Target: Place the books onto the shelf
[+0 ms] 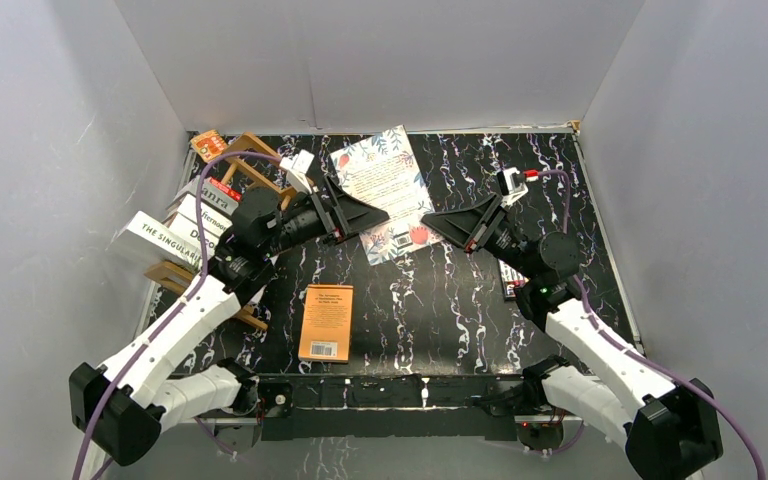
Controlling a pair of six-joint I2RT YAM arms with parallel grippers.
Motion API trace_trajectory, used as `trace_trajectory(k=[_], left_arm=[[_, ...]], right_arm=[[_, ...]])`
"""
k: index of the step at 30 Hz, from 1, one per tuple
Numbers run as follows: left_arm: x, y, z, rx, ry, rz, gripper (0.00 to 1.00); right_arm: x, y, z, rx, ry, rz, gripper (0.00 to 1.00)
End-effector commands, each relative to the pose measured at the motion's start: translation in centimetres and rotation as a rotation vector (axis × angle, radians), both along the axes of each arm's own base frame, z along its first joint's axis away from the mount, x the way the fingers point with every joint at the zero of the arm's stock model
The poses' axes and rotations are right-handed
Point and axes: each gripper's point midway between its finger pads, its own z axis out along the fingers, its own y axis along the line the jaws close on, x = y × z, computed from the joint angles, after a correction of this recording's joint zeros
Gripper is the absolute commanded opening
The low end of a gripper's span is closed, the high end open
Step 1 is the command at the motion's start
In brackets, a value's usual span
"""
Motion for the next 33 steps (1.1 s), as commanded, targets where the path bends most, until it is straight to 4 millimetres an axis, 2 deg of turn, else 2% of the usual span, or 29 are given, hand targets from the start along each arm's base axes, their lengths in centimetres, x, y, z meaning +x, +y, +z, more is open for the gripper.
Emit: trace_trajectory(k=[1,6,11,15,19,24,29,30,33], left_arm=[[-0.7,0.1,2.3,-0.072,-0.076,-0.022,0.90],[-1.9,-1.1,3.6,-0.209,-0.040,-0.137,0.90],[-2.1,-1.3,4.6,-0.226,-0.054,-0.162,0.85],[-2.2,-0.4,6.2,-0.209,-0.113,-0.124,0.64],[-2.8,1.3,8.3,-0.246,-0.198,-0.065,0.55],[-2.9,1.3,8.6,-0.234,-0.197,-0.079,0.35],[-2.7,1.1,8.8,-0.218,-0.206,-0.091,0.05],[-2.6,1.1,8.8,-0.204,-0.211,-0.089,0.00],[-2.4,1.2,8.8,-0.147,-0.231,-0.094,0.00]], right_arm=[[-2.6,-1.5,7.3,0.162,-0.222,0.010,0.00],[-2.4,-1.0,7.2,0.148,-0.189,0.042,0.00],[-2.1,-0.6,6.6,0.123,-0.157,0.058,0.00],[-1.8,-0.6,6.0,0.106,-0.141,0.037,0.00],[-1.5,-0.8,5.7,0.072,-0.147,-0.007,0.00],[-1.4,-0.8,5.4,0.048,-0.153,-0.020,0.00],[-1.7,-0.5,5.0,0.020,-0.178,0.000,0.00],[-1.8,-0.5,4.9,0.010,-0.185,0.003,0.04],[-2.0,-0.2,4.3,-0.040,-0.205,0.016,0.46]])
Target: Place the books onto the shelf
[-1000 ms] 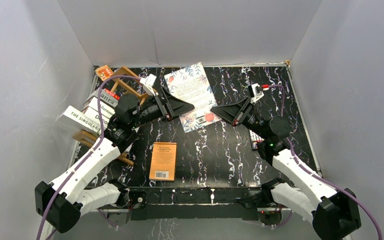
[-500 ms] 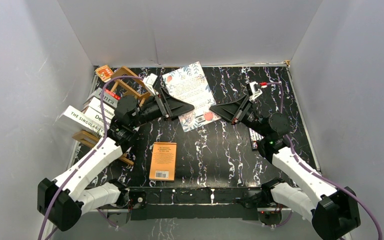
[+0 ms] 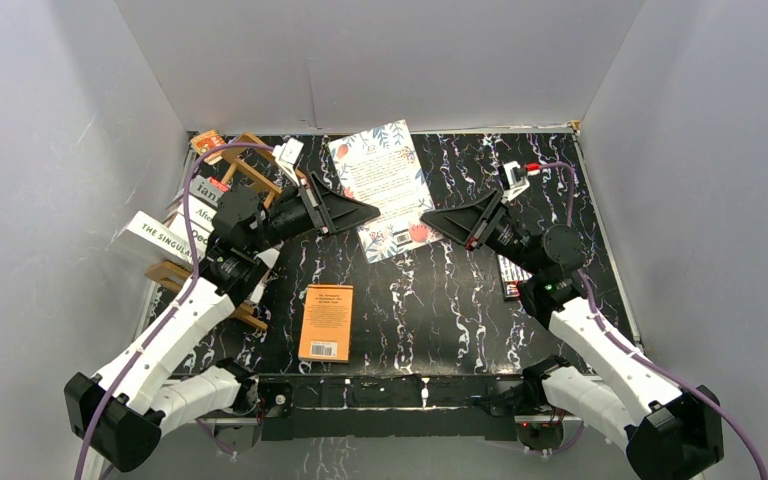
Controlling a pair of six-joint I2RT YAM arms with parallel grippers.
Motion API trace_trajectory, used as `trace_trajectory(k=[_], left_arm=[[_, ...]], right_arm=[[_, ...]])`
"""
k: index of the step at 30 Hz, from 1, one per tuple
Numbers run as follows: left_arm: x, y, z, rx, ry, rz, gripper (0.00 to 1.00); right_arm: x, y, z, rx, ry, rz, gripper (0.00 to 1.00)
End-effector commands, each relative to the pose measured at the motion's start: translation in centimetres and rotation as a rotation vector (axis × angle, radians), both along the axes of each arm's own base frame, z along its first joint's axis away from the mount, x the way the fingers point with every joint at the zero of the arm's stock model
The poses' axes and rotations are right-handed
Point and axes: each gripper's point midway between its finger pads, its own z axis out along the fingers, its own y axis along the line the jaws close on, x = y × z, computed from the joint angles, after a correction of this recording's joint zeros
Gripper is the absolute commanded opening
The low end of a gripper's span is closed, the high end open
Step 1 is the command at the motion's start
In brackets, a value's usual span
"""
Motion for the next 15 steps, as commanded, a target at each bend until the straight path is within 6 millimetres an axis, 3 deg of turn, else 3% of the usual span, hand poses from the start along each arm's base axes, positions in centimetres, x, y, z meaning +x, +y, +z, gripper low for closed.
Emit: trace_trajectory(k=[1,6,9,15], left_arm=[[-0.4,0.7,3.6,0.028,-0.132,-0.005,0.00],[-0.9,0.1,3.5,0.107,-0.110,-0.147,0.00],[-1.6,0.0,3.5,0.124,-0.129,-0.211,0.00],[-1.1,0.5,3.2,0.150,-0.157,-0.193,0.00]], right_arm=[[-1.6,-0.2,3.0,-0.031,-0.184,0.012,0.54],[-1.9,0.8,3.1,-0.126,-0.241,0.080,0.59],[-2.7,1.4,3.8,-0.138,-0.292,0.162,0.52],[-4.2,1.3,4.7,-0.062,-0.335,0.249,0.27]])
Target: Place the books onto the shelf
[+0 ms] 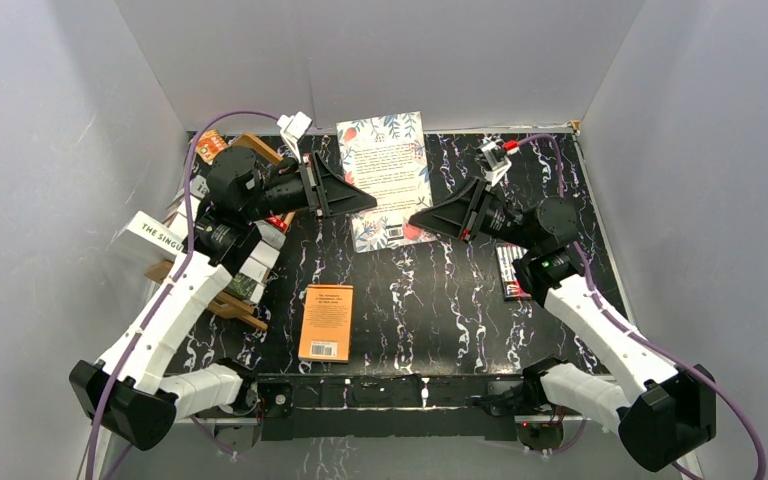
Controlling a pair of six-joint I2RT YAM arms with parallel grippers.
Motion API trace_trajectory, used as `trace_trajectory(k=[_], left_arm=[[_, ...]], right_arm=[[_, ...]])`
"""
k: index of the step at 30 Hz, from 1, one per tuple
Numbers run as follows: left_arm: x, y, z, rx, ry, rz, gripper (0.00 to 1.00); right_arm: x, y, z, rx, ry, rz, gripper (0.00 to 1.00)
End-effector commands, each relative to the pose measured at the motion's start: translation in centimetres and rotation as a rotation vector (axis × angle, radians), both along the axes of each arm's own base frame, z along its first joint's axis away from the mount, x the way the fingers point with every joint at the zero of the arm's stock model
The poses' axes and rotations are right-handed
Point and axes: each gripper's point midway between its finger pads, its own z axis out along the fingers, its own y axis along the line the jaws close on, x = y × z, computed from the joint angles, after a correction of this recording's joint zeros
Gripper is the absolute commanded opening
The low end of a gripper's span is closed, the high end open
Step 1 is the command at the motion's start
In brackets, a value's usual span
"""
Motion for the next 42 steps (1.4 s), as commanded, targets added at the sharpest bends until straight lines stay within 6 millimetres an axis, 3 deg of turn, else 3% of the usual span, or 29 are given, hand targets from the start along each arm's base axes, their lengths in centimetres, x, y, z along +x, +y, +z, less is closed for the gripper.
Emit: trace_trajectory(k=[1,3,5,7,11,15,22,29,37,42], left_arm=[[-1.3,0.4,1.3,-0.003,-0.074,-0.055,0.00],[-1.0,0.4,0.9,0.002,-0.066,-0.040,0.00],[-0.5,0.6,0.5,0.015,-0.066,-0.017,0.01],[0.4,1.1,-0.1,0.055,-0.063,0.051,0.26],[1.8,2.5,-0.7,0.146,-0.090,0.175,0.56],[2.8,4.3,-1.2,0.244,-0.111,0.297,0.77],[4.4,10.2,-0.8,0.451,-0.149,0.613,0.82],[2.8,14.8,3.6,0.465,-0.248,0.811,0.84],[0.9,16.2,6.4,0.431,-0.301,0.850,0.84],[0.5,17.0,7.1,0.442,-0.305,0.878,0.84]], right_arm=[[-3.4,-0.6,3.8,0.096,-0.185,0.115,0.21],[-3.4,-0.6,3.6,0.095,-0.179,0.114,0.05],[-3.3,-0.6,3.5,0.089,-0.175,0.105,0.00],[-3.0,-0.6,3.5,0.084,-0.180,0.088,0.00],[-2.1,-0.5,3.7,0.048,-0.194,0.036,0.00],[-1.0,-0.2,4.0,-0.005,-0.236,-0.011,0.00],[2.4,0.1,4.1,-0.159,-0.368,-0.137,0.00],[6.2,0.7,4.3,-0.256,-0.481,-0.295,0.00],[9.0,5.0,4.7,-0.329,-0.679,-0.445,0.00],[9.2,8.2,5.3,-0.296,-0.779,-0.456,0.00]])
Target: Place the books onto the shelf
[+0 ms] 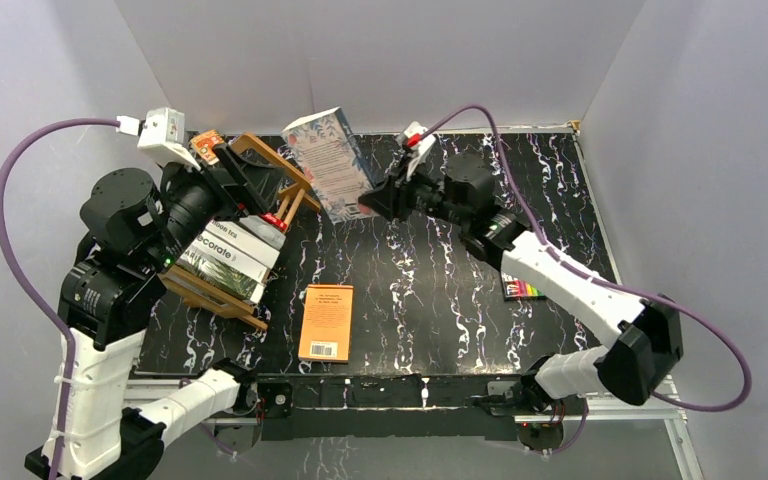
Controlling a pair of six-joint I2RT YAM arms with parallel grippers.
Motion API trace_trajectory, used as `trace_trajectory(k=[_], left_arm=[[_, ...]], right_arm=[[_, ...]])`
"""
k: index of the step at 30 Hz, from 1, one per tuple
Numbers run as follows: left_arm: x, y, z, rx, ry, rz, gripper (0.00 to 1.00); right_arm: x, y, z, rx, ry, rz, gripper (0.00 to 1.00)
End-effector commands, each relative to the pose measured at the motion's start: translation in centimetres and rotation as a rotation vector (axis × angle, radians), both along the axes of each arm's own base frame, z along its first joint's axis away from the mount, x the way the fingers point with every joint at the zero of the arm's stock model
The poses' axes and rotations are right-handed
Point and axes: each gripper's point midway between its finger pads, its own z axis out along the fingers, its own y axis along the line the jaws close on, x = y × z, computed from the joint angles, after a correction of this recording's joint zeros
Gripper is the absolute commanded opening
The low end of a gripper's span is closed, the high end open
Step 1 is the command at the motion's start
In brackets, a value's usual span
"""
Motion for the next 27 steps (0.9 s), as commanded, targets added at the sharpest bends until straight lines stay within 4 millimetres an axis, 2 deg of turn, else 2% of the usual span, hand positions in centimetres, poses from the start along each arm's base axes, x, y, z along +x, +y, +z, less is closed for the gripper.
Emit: trace_trajectory(k=[1,9,14,20,25,27], left_arm=[[-0.3,1.4,0.6,0.032,-0.004,0.055,0.84],[-1.5,3.0,3.5,0.049,-0.062,0.095,0.85],[-1.6,3.7,4.6,0.068,-0.091,0.122,0.85],[-0.5,2.8,4.4,0.073,-0.072,0.100,0.86],[-0.7,2.5,7.2,0.052,-0.123,0.084,0.86],[-0.6,2.5,7.6,0.045,-0.140,0.089,0.86]], right_arm=[[0.7,1.7,9.9,0.178,-0.369,-0.057,0.00],[0.3,6.9,10.7,0.219,-0.463,-0.048,0.00],[1.9,9.3,10.0,0.211,-0.531,-0.055,0.00],[3.8,11.7,8.5,0.201,-0.539,-0.057,0.00],[5.6,13.1,6.9,0.164,-0.549,-0.084,0.00],[6.1,13.7,6.4,0.147,-0.556,-0.082,0.00]])
